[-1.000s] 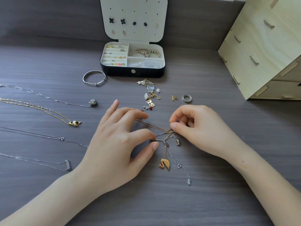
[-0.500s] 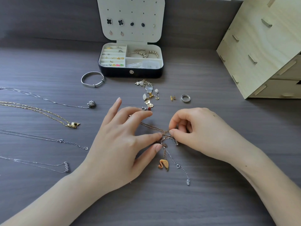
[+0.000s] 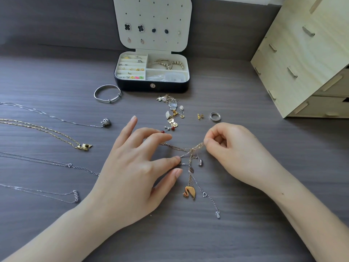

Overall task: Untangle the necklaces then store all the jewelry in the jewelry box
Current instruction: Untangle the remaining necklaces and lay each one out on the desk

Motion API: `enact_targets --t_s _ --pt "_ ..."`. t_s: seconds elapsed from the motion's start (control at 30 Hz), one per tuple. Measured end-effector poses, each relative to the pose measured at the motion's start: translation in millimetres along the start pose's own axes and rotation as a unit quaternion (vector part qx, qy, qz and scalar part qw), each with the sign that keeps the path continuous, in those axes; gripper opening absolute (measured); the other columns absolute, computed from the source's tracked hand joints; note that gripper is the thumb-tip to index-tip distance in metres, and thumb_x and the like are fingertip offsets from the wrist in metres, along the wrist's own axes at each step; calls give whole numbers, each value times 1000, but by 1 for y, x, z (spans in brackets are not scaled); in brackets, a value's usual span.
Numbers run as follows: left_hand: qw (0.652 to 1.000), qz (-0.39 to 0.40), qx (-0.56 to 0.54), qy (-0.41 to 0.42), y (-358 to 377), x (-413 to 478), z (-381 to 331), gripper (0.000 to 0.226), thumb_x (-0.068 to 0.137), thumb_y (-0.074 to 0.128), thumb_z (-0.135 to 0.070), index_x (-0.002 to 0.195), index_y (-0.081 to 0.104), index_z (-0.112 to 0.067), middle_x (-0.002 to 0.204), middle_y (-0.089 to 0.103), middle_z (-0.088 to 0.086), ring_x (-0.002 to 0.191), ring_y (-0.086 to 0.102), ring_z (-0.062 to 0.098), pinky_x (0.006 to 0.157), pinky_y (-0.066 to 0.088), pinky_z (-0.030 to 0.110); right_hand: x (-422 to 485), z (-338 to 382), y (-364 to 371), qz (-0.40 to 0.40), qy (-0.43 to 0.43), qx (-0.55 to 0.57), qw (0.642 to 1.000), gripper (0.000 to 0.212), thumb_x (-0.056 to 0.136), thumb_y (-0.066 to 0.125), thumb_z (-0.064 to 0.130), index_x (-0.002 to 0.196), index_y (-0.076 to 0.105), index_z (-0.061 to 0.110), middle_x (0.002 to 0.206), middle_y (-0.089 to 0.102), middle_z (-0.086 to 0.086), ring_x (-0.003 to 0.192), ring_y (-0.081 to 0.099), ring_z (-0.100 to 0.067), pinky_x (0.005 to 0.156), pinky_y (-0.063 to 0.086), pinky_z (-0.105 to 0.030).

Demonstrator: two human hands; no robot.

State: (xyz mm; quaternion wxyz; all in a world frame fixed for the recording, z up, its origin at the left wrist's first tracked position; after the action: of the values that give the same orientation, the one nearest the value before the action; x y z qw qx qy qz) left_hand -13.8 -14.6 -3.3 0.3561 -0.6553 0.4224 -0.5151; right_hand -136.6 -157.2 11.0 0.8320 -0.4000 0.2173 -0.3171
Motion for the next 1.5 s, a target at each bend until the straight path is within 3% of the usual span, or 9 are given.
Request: enact_targets --t_s 0.17,0.33,0.53,0.67,0.8,1.0,1.2,1.4,1.5 --pt "1000 -8 -6 -2 0 0 -1 28 90 50 -36 92 76 -26 109 65 6 100 60 28 106 31 56 0 3 -3 -18 -26 90 995 14 93 52 17 80 58 17 71 60 6 52 45 -2 52 37 -15" --pt "1000 -9 -13 -2 1 0 0 26 89 52 -35 92 76 -25 108 65 6 100 59 28 107 31 53 2 3 1 0 -30 162 986 17 93 49 9 78 55 14 66 65 18 53 45 -10 49 36 -19" --pt "1000 -10 -15 4 3 1 -1 25 88 54 -34 90 75 -22 108 65 7 100 59 28 106 32 52 3 4 3 2 -13 253 967 18 86 56 -1 82 55 16 65 68 -1 57 50 -11 48 34 -14" --pt "1000 -15 -11 6 2 1 -1 26 89 53 -34 87 74 -20 107 65 5 100 58 27 106 33 51 4 2 1 -34 -16 193 981 26 79 57 -4 82 60 21 68 66 -8 64 55 -30 51 40 -19" --pt "1000 -25 -11 2 1 3 -1 25 89 53 -34 84 72 -18 106 64 5 97 58 27 106 34 50 0 4 -1 -55 -43 121 990 25 78 57 -3 78 64 21 67 61 3 63 54 -18 58 42 -17" --pt "1000 -11 1 -13 4 9 -3 28 88 52 -38 99 72 -20 112 63 8 102 57 29 106 33 50 2 4 3 -74 -66 73 992 23 79 60 0 78 65 22 63 57 10 57 48 -7 56 40 -13" --pt "999 42 -3 -15 10 12 -9 36 91 46 -48 113 68 -29 120 58 12 110 53 32 108 28 54 4 3 0 -99 -93 -42 990 6 81 61 23 79 62 29 71 57 13 66 48 0 58 33 -10" --pt "998 52 -7 -18 13 12 -7 35 92 44 -48 109 69 -32 120 59 11 111 53 32 107 28 55 11 7 -2 -15 -127 -39 991 3 79 70 31 78 67 30 76 58 10 73 47 -1 66 36 -21" --pt "999 48 -11 -19 13 12 -7 34 92 44 -48 108 70 -32 119 59 10 110 54 32 107 29 55 16 9 -5 42 -123 -54 990 8 78 71 31 76 65 35 77 56 12 71 46 1 65 34 -20"
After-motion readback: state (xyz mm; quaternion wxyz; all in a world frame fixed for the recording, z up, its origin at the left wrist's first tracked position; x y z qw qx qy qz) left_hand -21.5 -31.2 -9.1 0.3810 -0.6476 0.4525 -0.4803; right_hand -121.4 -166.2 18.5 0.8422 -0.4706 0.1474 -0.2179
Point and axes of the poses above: each hand's wrist, its own x-axis towards the middle knuckle, its own y-axis out of the palm, z = x × y, the point moved 3 cm from there along x, towards the middle knuckle
